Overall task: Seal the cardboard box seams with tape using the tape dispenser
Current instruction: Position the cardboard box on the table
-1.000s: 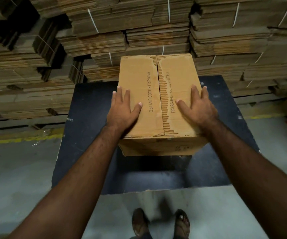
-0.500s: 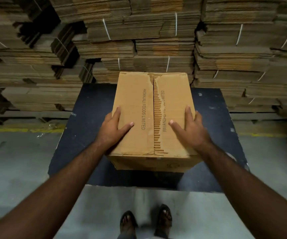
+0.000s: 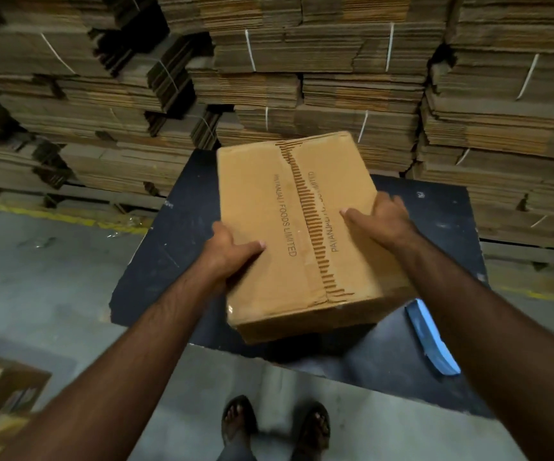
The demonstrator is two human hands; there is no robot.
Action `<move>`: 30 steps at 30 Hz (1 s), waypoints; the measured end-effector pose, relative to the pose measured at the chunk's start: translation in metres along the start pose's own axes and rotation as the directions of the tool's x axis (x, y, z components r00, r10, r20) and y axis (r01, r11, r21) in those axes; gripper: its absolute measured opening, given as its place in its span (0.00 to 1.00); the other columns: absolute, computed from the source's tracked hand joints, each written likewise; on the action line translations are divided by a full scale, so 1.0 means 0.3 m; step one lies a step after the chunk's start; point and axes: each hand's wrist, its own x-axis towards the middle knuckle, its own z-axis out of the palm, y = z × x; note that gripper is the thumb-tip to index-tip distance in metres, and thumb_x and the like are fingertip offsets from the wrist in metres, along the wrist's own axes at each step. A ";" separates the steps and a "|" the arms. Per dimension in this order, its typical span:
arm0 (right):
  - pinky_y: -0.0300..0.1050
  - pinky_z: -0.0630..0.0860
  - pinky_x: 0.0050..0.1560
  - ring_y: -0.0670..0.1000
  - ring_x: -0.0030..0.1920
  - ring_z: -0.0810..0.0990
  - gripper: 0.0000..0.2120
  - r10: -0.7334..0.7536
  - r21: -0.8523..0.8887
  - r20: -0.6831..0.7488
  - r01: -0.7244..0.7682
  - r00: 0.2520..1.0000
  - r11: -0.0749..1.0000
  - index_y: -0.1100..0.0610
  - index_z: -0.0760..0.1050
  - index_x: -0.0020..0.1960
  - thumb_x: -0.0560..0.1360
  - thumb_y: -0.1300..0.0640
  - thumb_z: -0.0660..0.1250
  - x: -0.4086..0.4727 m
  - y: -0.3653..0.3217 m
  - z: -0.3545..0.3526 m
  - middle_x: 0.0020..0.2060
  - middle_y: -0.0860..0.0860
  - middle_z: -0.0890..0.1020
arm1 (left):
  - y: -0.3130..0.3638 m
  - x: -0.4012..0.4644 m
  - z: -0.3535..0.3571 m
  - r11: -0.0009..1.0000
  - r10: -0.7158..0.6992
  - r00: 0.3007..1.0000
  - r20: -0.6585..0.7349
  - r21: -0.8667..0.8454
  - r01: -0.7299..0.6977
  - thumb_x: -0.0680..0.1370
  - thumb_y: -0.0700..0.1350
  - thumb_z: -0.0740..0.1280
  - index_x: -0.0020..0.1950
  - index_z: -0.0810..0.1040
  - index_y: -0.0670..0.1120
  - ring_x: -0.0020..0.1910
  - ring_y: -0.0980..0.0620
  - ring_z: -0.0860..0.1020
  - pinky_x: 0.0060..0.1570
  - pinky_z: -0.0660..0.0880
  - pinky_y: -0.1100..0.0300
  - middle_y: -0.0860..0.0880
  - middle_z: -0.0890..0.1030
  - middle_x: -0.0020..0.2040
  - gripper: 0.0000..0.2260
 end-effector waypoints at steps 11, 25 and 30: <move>0.69 0.46 0.74 0.58 0.78 0.54 0.27 -0.390 -0.381 0.082 0.391 0.917 0.838 0.45 0.53 0.80 0.82 0.41 0.51 0.188 -0.418 0.200 0.78 0.53 0.59 | -0.046 -0.360 0.070 0.912 -0.185 0.779 0.599 -0.191 0.364 0.77 0.46 0.73 0.82 0.45 0.48 0.75 0.53 0.65 0.66 0.73 0.57 0.52 0.58 0.79 0.44; 0.62 0.43 0.76 0.51 0.79 0.46 0.37 -0.291 -0.377 -0.085 0.240 0.953 0.895 0.53 0.44 0.81 0.80 0.32 0.40 -0.210 -0.297 0.346 0.80 0.50 0.48 | -0.060 0.257 -0.302 0.375 0.520 0.821 0.238 0.800 -0.469 0.84 0.60 0.47 0.82 0.51 0.54 0.81 0.51 0.47 0.73 0.56 0.35 0.54 0.48 0.82 0.27; 0.59 0.42 0.77 0.51 0.79 0.44 0.40 -0.111 -0.333 -0.201 0.039 0.973 0.942 0.56 0.42 0.81 0.78 0.30 0.38 -0.241 -0.159 0.260 0.80 0.52 0.46 | -0.038 0.270 -0.301 0.390 0.515 0.805 0.294 0.756 -0.525 0.84 0.61 0.46 0.82 0.46 0.52 0.80 0.53 0.42 0.71 0.63 0.42 0.54 0.44 0.82 0.28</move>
